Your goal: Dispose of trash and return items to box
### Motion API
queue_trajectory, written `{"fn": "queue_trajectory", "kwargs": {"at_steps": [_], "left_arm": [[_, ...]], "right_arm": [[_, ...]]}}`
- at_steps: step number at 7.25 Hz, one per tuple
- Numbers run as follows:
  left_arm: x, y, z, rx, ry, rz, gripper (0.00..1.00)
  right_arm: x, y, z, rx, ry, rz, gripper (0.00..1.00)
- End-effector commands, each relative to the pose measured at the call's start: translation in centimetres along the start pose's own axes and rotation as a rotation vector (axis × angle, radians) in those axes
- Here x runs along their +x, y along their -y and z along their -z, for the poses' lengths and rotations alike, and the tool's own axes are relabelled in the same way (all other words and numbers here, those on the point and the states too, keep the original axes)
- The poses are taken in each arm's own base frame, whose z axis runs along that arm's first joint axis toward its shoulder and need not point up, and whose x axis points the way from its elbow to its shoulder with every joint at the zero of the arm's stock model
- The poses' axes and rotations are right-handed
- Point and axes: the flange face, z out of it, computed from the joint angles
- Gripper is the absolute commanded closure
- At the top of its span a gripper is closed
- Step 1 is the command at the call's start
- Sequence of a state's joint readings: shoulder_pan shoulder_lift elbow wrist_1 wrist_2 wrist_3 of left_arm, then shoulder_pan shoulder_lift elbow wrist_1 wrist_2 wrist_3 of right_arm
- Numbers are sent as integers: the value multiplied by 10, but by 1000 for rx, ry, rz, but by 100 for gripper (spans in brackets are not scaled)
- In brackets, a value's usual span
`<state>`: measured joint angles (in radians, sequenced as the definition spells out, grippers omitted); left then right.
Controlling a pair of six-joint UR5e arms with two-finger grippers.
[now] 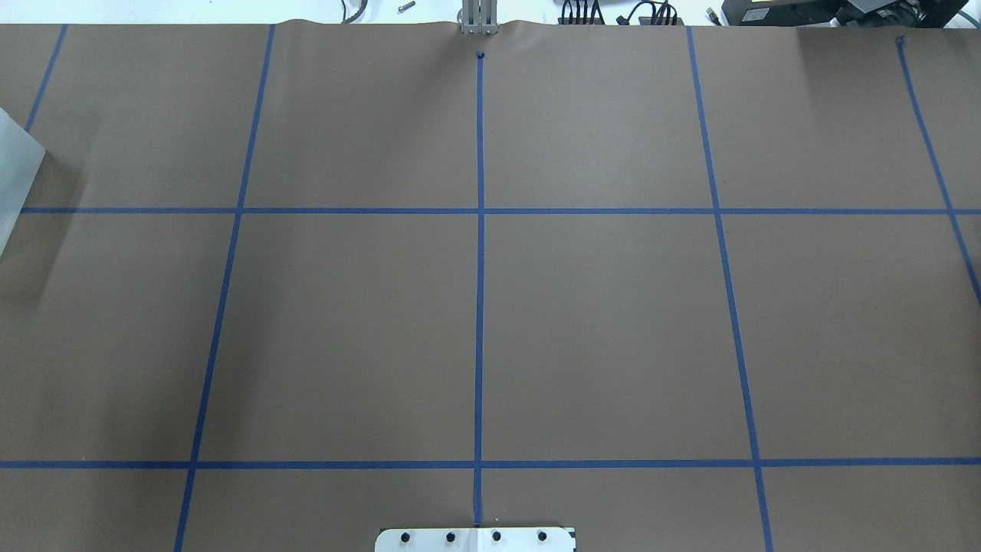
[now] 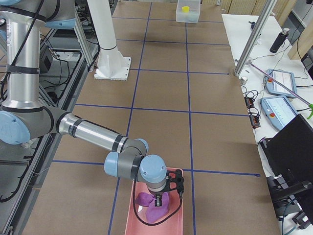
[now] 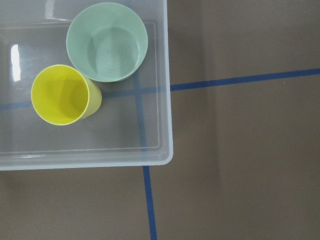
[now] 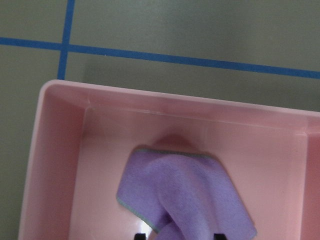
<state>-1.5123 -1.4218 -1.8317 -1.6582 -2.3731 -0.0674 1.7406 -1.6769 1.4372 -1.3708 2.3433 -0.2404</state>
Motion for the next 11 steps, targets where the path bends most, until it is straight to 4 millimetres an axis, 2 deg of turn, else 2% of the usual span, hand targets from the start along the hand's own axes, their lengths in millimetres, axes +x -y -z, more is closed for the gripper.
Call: {"fn": "queue_trajectory", "kwargs": {"at_steps": [1,2,4,5,6,7,9,11], "left_arm": [[-1,-1,-1,-4,-1,4,1],[-3,-3,-3,-14,-5,13,1],[-8,-12,-7,-29,-5,1,1],[-10,-15,-8,-70,-7,-41,1],[-22,-20,6,-94,-2,-58,1],[-31,-23,9,-96,2,-55,1],[-30,-22,12,-88,0,-60,1],[-31,-21,11,-85,-4,-62,1]], "right_arm": [[-33,47,24,64,82,-4,0],[-49,65,37,82,86,-21,0],[-77,72,22,-3,73,-18,0],[-101,74,35,-82,-6,-37,0],[-113,74,65,-87,-105,-35,0],[-111,70,62,-99,-99,-48,0],[-103,56,52,-117,-102,-73,0],[-102,56,52,-105,-100,-64,0]]}}
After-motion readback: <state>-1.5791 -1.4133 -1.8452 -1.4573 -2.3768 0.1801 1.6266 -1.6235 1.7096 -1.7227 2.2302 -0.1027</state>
